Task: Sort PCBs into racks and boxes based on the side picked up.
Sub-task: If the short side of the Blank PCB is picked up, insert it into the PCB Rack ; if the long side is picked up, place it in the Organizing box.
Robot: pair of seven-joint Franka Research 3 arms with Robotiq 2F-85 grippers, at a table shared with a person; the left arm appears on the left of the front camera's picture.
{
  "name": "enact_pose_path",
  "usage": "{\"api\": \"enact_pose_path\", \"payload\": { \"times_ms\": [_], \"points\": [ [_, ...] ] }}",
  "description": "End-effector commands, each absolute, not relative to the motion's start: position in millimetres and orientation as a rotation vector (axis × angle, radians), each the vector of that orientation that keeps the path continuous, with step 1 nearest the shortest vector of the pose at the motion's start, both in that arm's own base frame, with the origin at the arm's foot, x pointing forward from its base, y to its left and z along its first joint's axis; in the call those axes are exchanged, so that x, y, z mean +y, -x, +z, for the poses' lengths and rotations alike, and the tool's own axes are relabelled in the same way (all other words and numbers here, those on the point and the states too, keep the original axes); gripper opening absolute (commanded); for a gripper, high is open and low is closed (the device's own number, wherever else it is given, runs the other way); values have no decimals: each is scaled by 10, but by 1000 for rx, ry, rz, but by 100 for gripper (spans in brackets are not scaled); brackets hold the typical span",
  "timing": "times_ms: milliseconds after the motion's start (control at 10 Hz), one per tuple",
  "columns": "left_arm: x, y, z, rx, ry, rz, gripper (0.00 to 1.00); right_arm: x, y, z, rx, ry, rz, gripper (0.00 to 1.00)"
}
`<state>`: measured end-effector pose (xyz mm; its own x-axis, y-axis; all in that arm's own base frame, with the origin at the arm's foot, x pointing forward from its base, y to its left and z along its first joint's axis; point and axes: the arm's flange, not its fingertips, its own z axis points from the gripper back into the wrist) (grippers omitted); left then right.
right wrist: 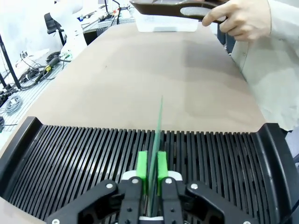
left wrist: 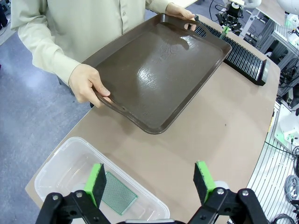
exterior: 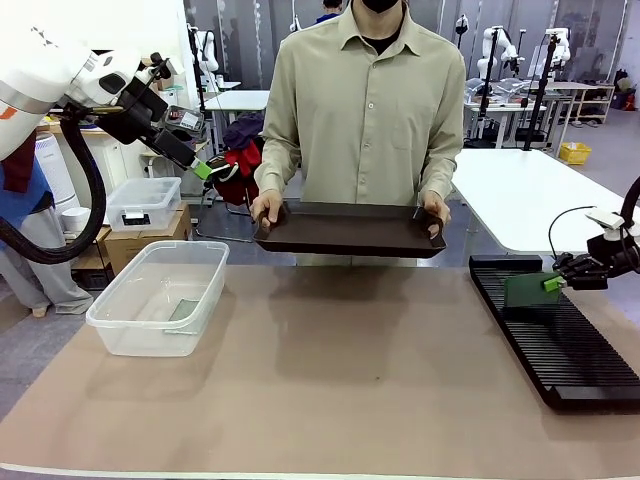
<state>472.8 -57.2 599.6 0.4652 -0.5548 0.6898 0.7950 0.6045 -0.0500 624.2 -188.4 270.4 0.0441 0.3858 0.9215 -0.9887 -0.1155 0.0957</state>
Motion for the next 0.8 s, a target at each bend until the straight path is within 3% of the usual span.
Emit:
{"api": "enact_pose_path", "payload": {
  "times_ms": [0, 600, 700],
  "points": [
    [-570, -4738, 6001, -685, 392, -855, 100, -1872, -6255, 2676, -796, -1065, 1428, 35],
    [-570, -4738, 6001, -685, 392, -855, 100, -1887, -6256, 2744, -805, -1047, 1443, 94],
    [-570, -4738, 6001, -685, 392, -855, 100, -1893, -6253, 2802, -812, -1031, 1448, 100]
  ]
}}
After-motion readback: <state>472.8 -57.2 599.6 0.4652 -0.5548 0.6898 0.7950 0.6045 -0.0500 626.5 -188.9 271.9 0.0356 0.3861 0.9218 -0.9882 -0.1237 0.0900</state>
